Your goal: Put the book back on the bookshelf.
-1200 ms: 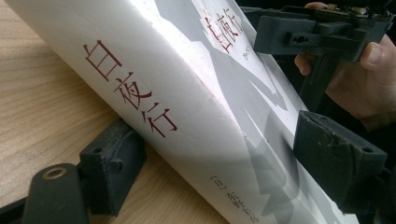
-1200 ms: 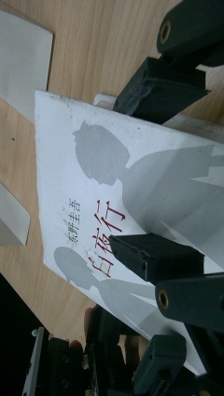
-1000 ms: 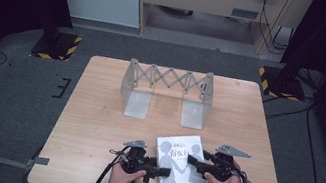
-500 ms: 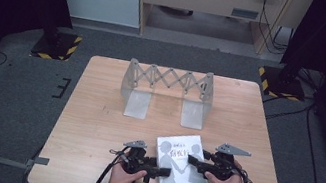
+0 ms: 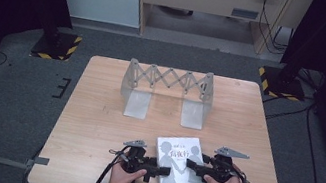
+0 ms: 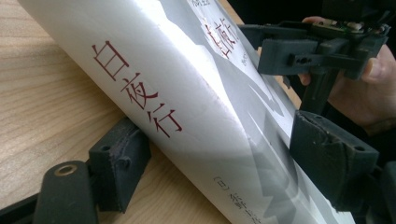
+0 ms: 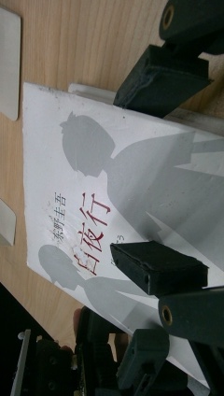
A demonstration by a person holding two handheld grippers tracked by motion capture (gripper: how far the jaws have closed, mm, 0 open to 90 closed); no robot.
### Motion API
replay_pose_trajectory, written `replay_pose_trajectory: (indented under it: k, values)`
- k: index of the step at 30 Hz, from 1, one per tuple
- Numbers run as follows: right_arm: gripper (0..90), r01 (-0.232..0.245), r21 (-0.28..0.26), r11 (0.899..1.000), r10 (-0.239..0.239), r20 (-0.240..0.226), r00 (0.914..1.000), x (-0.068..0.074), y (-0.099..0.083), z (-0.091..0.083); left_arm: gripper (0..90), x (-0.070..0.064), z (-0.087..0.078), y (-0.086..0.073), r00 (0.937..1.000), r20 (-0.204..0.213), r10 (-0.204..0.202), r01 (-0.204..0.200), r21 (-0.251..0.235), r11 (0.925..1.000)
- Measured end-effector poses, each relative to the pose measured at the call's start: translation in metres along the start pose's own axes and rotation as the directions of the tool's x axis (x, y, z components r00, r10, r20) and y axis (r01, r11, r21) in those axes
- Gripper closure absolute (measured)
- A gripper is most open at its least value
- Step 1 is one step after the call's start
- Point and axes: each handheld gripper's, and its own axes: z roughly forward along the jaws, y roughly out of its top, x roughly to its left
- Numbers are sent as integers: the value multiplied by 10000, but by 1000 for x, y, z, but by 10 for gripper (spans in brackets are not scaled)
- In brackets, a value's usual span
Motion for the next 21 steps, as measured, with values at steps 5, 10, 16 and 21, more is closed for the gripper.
replay_pose_trajectory:
  k: [5, 10, 16, 21]
  values:
    - [402, -247, -440, 9987, 246, -34, 9997, 1, 1, -2, 205, 1, -2, 2, 10000, -36, -43, 44, 178, 9998]
    - [402, -164, -476, 9987, 165, 30, 9999, 2, 1, -2, 205, 2, -2, 3, 10000, -8, -15, 15, 178, 9998]
    - [402, -65, -591, 9982, 62, -62, 10000, 5, 2, 0, 176, 1, 2, 2, 9998, 165, 141, -142, 66, 9999]
    - [402, -129, -628, 9979, 127, -30, 9999, 5, 3, 1, 170, 2, 4, 4, 9999, 19, 166, -166, -24, 9999]
